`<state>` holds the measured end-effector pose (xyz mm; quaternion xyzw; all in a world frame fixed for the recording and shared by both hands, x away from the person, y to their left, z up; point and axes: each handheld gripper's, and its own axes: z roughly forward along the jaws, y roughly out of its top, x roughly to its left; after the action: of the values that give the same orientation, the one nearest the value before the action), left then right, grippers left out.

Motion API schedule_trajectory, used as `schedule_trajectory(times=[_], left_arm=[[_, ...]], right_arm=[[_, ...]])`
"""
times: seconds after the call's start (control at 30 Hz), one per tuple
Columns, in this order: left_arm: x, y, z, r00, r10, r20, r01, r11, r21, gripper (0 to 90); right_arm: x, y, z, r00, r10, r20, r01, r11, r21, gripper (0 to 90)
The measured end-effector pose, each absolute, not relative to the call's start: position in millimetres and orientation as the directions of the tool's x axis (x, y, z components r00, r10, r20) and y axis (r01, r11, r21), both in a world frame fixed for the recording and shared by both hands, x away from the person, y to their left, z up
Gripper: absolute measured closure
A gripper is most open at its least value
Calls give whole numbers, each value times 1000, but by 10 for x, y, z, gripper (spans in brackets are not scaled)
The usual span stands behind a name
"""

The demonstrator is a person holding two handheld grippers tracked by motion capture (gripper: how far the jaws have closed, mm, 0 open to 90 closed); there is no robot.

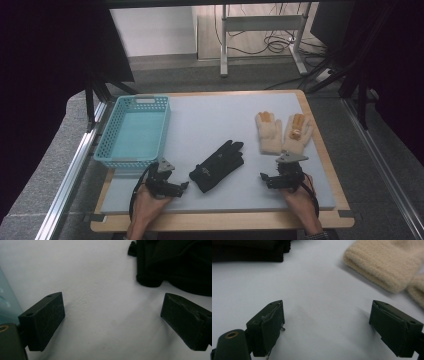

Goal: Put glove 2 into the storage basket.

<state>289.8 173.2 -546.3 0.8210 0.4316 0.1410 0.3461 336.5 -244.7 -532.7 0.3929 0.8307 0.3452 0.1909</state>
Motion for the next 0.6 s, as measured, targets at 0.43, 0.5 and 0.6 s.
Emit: schedule_trajectory(times=[0.43,0.5,0.6], left_arm=[[2839,1621,-5177,654,756,-37,558,-449,698,58],[2859,1622,-5124,665,744,-66,560,-438,703,58],[2915,1600,-5054,687,721,-93,552,-435,711,59]], right_arm=[[3364,-2446,-5326,-618,785,-47,521,453,723,122],[3364,-2446,-5326,-618,785,-47,521,453,723,122],[3364,-2447,-5326,-618,785,-47,521,453,723,122]])
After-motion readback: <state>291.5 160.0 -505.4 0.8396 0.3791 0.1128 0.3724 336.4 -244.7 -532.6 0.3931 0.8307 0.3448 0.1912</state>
